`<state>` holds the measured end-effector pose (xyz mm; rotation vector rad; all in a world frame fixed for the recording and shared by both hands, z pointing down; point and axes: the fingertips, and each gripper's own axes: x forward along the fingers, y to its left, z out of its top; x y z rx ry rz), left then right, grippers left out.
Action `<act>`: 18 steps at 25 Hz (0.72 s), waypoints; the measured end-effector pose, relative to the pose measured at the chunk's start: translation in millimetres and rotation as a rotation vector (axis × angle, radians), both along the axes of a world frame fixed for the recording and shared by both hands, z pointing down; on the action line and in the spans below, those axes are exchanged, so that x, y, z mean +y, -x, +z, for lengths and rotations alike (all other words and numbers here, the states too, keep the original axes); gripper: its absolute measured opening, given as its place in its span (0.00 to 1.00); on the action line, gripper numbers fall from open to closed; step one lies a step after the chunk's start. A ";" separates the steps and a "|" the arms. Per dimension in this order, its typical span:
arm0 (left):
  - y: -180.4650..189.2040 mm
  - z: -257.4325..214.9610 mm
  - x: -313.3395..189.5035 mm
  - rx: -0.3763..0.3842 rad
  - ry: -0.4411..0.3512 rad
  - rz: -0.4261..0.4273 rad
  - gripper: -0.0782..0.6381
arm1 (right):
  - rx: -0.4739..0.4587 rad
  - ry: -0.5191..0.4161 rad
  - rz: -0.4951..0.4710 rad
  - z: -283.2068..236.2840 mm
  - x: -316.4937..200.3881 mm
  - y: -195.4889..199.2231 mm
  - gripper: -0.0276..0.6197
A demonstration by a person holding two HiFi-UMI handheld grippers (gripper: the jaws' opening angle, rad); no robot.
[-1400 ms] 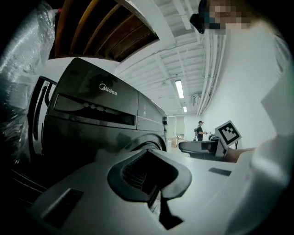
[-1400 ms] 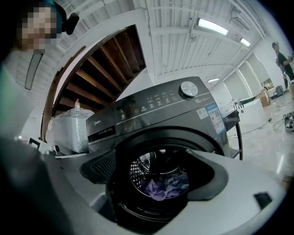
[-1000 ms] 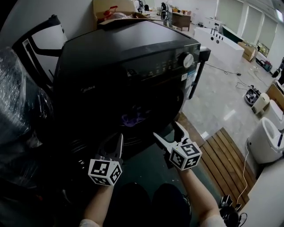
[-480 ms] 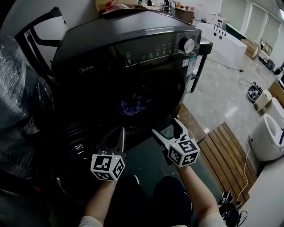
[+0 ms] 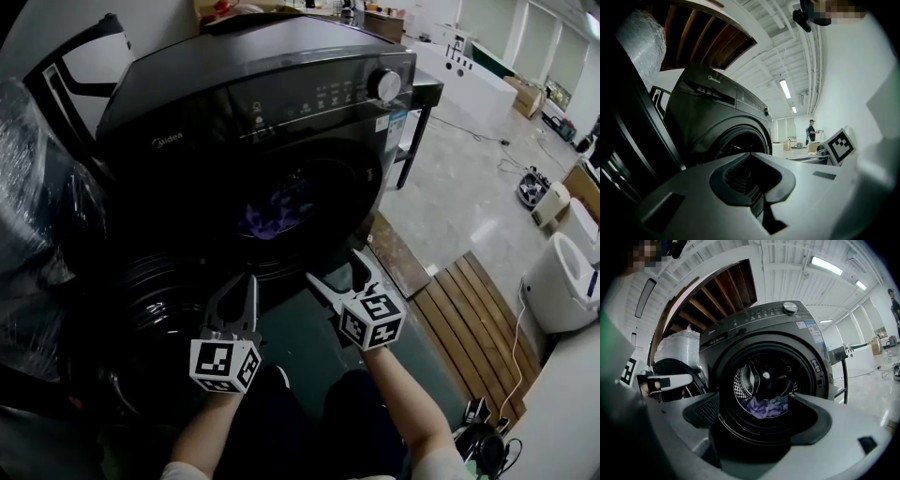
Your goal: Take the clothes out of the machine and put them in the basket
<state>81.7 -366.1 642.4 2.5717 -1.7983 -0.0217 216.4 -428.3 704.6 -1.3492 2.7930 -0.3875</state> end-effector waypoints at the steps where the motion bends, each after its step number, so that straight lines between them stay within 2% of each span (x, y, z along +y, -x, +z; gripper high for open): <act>1: -0.3 -0.5 2.0 -0.009 -0.010 0.002 0.13 | 0.000 0.001 -0.005 2.4 -1.5 3.0 0.73; 8: -3.0 1.8 2.2 -0.011 -0.017 0.025 0.13 | 0.013 0.012 -0.010 12.6 -20.3 19.7 0.73; 14: -5.6 -4.1 1.4 -0.040 -0.040 0.049 0.13 | 0.026 0.044 -0.056 45.8 -46.9 43.8 0.73; 18: -5.6 -5.8 2.7 -0.015 -0.038 0.077 0.13 | 0.043 0.081 -0.071 66.6 -65.7 60.0 0.73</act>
